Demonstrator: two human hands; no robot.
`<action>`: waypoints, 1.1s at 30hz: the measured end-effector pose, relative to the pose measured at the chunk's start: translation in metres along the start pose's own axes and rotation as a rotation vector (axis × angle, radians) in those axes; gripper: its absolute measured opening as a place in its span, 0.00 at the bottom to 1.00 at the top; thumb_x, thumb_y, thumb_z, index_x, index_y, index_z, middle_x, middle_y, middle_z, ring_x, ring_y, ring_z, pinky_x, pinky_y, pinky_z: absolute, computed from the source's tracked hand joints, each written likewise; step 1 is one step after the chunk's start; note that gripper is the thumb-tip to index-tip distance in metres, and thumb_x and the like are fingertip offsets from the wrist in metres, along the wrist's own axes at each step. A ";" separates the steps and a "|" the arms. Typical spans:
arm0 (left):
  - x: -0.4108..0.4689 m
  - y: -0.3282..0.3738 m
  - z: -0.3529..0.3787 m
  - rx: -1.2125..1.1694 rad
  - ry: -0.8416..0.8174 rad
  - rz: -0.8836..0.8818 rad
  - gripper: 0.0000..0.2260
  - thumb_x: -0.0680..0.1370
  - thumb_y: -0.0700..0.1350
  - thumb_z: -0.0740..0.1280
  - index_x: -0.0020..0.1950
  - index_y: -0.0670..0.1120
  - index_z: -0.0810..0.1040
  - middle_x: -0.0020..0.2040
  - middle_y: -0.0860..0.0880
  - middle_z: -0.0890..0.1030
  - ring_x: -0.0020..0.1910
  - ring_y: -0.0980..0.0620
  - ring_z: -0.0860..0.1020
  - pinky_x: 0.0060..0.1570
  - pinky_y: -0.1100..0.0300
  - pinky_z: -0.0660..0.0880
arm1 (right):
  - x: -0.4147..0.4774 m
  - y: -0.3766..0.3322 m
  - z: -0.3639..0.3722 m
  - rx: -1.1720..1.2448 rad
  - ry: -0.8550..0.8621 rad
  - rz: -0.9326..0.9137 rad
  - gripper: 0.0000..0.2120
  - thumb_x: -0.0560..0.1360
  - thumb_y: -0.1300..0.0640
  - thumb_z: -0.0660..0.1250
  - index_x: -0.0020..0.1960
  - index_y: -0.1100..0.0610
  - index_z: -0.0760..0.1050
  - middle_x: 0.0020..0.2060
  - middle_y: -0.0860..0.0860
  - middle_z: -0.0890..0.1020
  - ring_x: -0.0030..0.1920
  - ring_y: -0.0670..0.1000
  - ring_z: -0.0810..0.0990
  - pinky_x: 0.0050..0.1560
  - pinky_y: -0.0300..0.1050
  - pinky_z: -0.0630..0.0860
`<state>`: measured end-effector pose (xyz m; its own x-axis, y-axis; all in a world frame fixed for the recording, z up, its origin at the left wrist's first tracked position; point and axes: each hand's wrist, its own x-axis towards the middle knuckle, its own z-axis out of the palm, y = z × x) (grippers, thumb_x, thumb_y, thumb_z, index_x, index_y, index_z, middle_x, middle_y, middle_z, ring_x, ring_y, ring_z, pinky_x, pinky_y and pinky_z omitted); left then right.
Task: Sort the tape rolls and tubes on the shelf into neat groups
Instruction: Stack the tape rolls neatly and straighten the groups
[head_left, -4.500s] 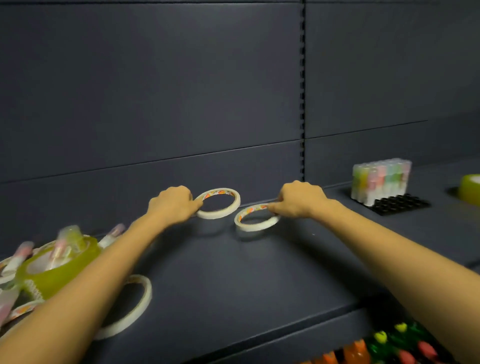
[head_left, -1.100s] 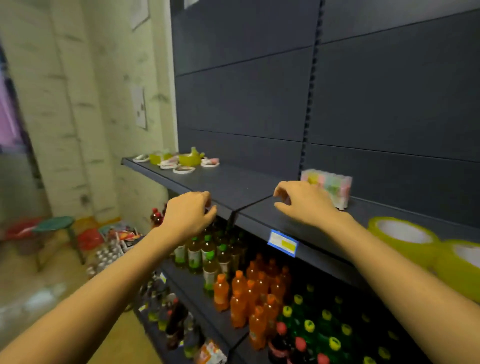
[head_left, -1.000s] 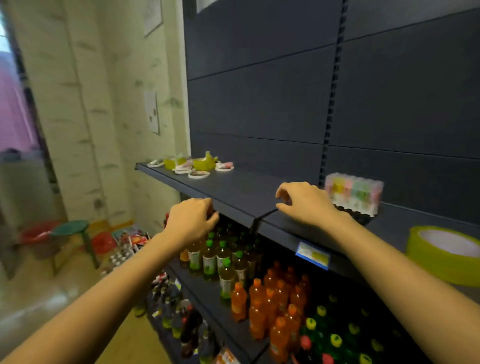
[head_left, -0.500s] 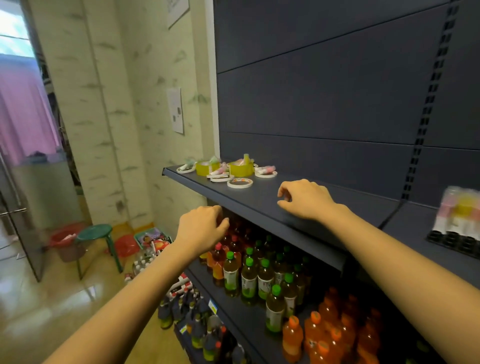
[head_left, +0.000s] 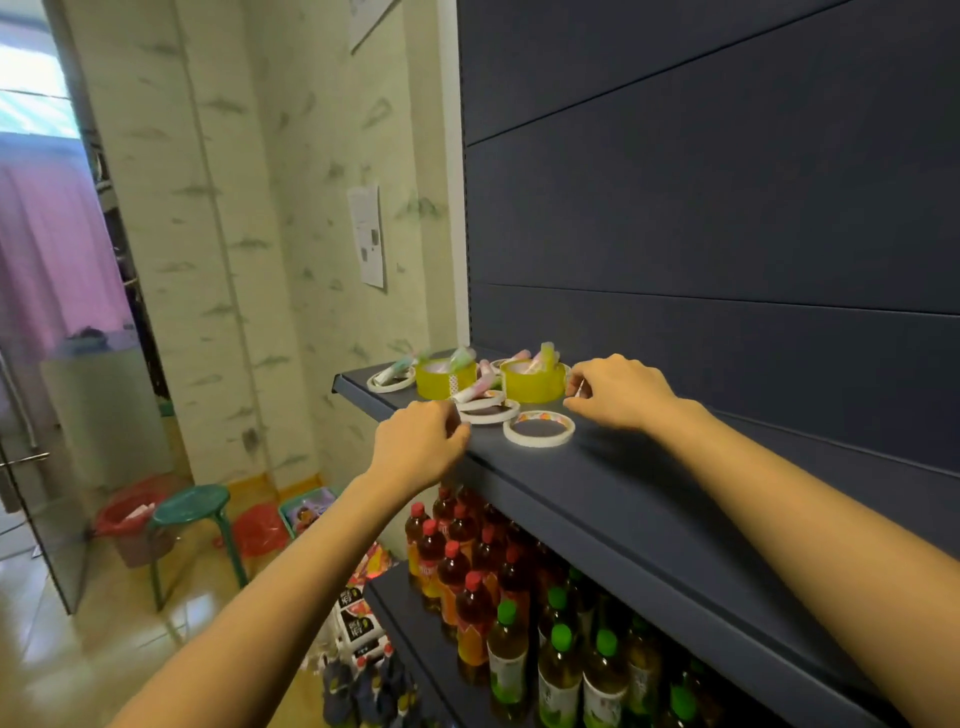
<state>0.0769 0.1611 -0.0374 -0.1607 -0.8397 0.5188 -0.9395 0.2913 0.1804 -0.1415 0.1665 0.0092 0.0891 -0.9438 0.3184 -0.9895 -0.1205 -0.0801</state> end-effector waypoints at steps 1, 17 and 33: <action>0.012 -0.003 0.005 -0.020 0.011 -0.007 0.11 0.78 0.51 0.58 0.49 0.47 0.77 0.49 0.46 0.81 0.47 0.44 0.78 0.39 0.57 0.69 | 0.011 -0.001 0.004 -0.005 0.001 0.001 0.10 0.76 0.49 0.62 0.52 0.52 0.77 0.51 0.52 0.80 0.50 0.55 0.79 0.49 0.49 0.75; 0.170 -0.038 0.091 0.169 -0.011 0.294 0.15 0.79 0.52 0.58 0.58 0.45 0.77 0.56 0.42 0.78 0.55 0.44 0.74 0.51 0.53 0.69 | 0.111 -0.015 0.050 -0.070 -0.120 0.084 0.07 0.76 0.47 0.62 0.51 0.49 0.72 0.48 0.50 0.79 0.47 0.52 0.78 0.43 0.46 0.72; 0.221 -0.074 0.096 -0.484 -0.026 0.383 0.12 0.73 0.55 0.65 0.38 0.47 0.76 0.35 0.49 0.79 0.40 0.46 0.78 0.39 0.55 0.74 | 0.149 -0.065 0.085 -0.139 -0.137 0.490 0.32 0.72 0.30 0.56 0.57 0.57 0.74 0.56 0.60 0.74 0.63 0.67 0.69 0.66 0.64 0.59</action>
<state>0.0818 -0.0901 -0.0168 -0.4726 -0.6434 0.6022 -0.5708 0.7441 0.3471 -0.0542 0.0073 -0.0184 -0.3829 -0.9118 0.1483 -0.9238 0.3782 -0.0598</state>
